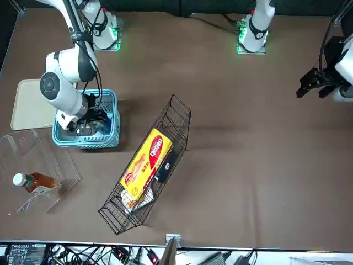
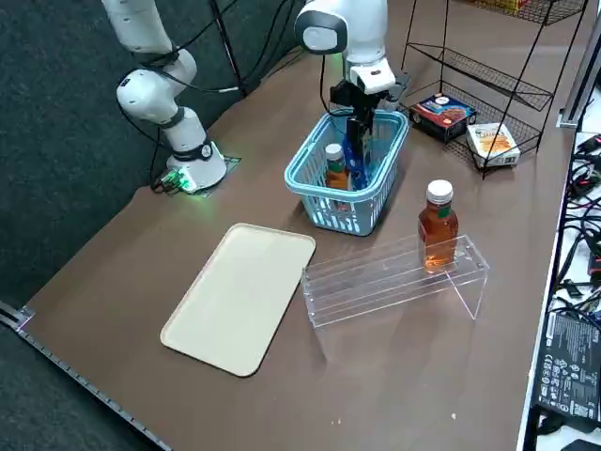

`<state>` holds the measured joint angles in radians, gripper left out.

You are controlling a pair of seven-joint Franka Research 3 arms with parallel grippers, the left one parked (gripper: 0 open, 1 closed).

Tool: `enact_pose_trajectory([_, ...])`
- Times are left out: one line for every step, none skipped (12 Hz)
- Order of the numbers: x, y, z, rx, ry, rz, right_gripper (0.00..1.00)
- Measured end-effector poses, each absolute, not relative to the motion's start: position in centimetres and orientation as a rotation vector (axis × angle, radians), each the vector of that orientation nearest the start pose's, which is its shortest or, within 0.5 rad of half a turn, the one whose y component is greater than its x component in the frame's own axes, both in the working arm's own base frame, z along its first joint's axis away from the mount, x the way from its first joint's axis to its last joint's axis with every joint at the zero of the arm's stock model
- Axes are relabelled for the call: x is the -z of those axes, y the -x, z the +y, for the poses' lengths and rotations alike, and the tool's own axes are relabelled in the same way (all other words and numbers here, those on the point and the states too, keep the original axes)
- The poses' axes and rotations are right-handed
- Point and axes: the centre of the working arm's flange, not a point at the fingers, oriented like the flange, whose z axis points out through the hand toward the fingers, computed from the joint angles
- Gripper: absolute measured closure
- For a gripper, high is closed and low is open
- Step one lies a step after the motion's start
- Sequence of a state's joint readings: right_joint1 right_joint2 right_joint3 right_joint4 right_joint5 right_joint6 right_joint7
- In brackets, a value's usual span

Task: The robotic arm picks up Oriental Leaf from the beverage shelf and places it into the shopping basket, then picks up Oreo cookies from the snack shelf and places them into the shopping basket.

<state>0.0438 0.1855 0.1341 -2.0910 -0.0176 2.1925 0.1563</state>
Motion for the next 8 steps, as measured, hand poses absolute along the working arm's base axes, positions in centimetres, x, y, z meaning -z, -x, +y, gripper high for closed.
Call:
enact_pose_trajectory([-33.4,-55.9,9.8,-0.116,3.141,-0.042,0.00])
enact_pose_trajectory([-34.0,-56.2,9.9,-0.109,3.141,-0.038,0.00])
enact_pose_trajectory([-34.7,-56.5,9.9,-0.111,3.141,-0.032,0.00])
enact_pose_trajectory([-35.6,-56.9,9.9,-0.121,3.143,-0.027,0.00])
enact_pose_trajectory([-36.8,-57.2,9.9,-0.141,3.145,-0.021,0.00])
enact_pose_trajectory([-38.1,-57.5,9.9,-0.166,3.148,-0.018,0.00])
enact_pose_trajectory([-39.6,-57.7,9.8,-0.185,3.150,-0.015,0.00])
enact_pose_trajectory([-41.1,-57.9,9.7,-0.196,3.152,-0.012,0.00])
